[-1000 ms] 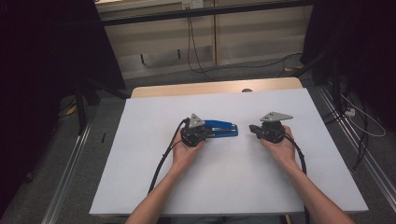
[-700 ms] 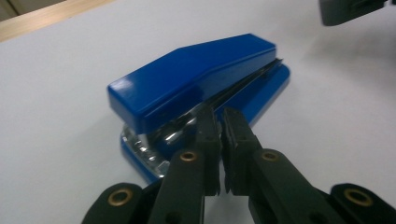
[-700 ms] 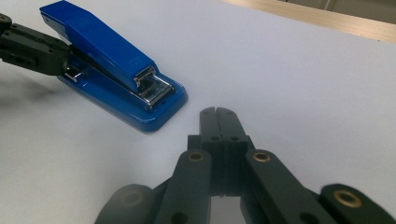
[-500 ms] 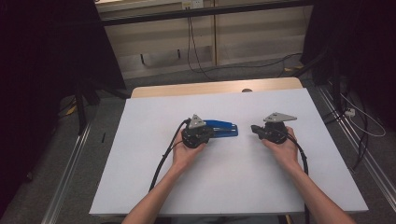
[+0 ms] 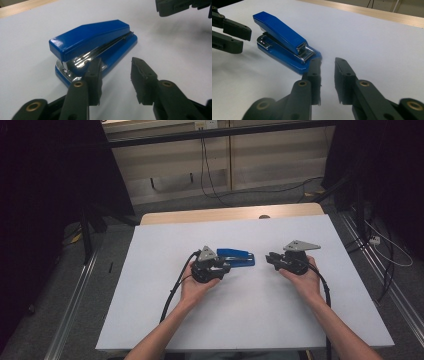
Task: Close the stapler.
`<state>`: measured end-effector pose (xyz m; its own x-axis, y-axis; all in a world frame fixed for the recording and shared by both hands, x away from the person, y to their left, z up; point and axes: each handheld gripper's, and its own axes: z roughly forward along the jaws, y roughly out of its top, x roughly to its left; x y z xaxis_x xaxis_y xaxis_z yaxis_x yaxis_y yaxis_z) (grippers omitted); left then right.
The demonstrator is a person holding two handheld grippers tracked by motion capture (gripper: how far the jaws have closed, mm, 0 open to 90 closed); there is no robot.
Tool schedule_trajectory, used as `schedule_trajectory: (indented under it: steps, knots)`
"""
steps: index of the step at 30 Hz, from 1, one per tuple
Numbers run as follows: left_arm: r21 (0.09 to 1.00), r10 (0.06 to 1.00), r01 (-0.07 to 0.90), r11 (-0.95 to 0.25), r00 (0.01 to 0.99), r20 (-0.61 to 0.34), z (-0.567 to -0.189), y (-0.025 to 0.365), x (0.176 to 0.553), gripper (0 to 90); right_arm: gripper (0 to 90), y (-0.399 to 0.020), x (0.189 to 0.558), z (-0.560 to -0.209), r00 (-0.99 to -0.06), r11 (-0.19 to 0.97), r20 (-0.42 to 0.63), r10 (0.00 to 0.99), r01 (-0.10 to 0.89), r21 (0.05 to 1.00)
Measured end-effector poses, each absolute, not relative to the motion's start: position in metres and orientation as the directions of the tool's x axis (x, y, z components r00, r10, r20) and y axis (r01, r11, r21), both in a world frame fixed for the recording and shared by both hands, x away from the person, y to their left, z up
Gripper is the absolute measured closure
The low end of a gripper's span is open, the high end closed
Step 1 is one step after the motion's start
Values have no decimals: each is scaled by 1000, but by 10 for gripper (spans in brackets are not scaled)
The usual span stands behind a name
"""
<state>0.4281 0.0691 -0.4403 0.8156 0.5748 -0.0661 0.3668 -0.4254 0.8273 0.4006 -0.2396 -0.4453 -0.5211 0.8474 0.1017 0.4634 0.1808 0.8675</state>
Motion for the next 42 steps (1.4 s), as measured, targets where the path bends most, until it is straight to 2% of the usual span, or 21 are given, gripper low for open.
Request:
schedule_trajectory:
  steps: [8, 10, 12, 16, 20, 25, 28, 32, 35, 39, 42]
  knots:
    - [858, 646, 388, -338, 758, -88, -437, 89, 425, 313, 518, -238, 397, -443, -490, 152, 104, 865, 455, 877]
    - [860, 646, 376, -346, 760, -73, -436, 93, 426, 285, 456, -239, 396, -443, -486, 141, 110, 867, 450, 882]
    - [869, 641, 357, -342, 765, -62, -435, 96, 427, 277, 349, -238, 395, -442, -475, 136, 104, 874, 444, 885]
    - [886, 659, 339, -316, 751, -52, -431, 99, 427, 180, 163, -238, 393, -440, -454, 106, 124, 883, 448, 888]
    - [887, 670, 333, -319, 741, -37, -427, 102, 426, 71, 80, -237, 392, -439, -439, 125, 86, 894, 430, 894]
    - [891, 675, 340, -300, 736, -54, -424, 107, 424, 60, 51, -237, 390, -438, -427, 107, 87, 900, 411, 905]
    - [892, 678, 325, -314, 735, -29, -421, 110, 421, 47, 28, -236, 387, -436, -440, 109, 87, 894, 401, 910]
    - [898, 697, 344, -273, 714, -62, -416, 121, 416, 36, 34, -236, 380, -434, -444, 109, 84, 892, 393, 913]
    - [900, 717, 337, -278, 696, -39, -414, 130, 414, 33, 36, -238, 376, -433, -433, 106, 75, 898, 379, 919]
    - [906, 743, 348, -242, 667, -58, -413, 141, 413, 34, 37, -239, 372, -430, -424, 96, 75, 903, 367, 925]
    - [907, 774, 335, -256, 633, -15, -412, 147, 410, 34, 37, -237, 370, -427, -426, 89, 77, 901, 356, 930]
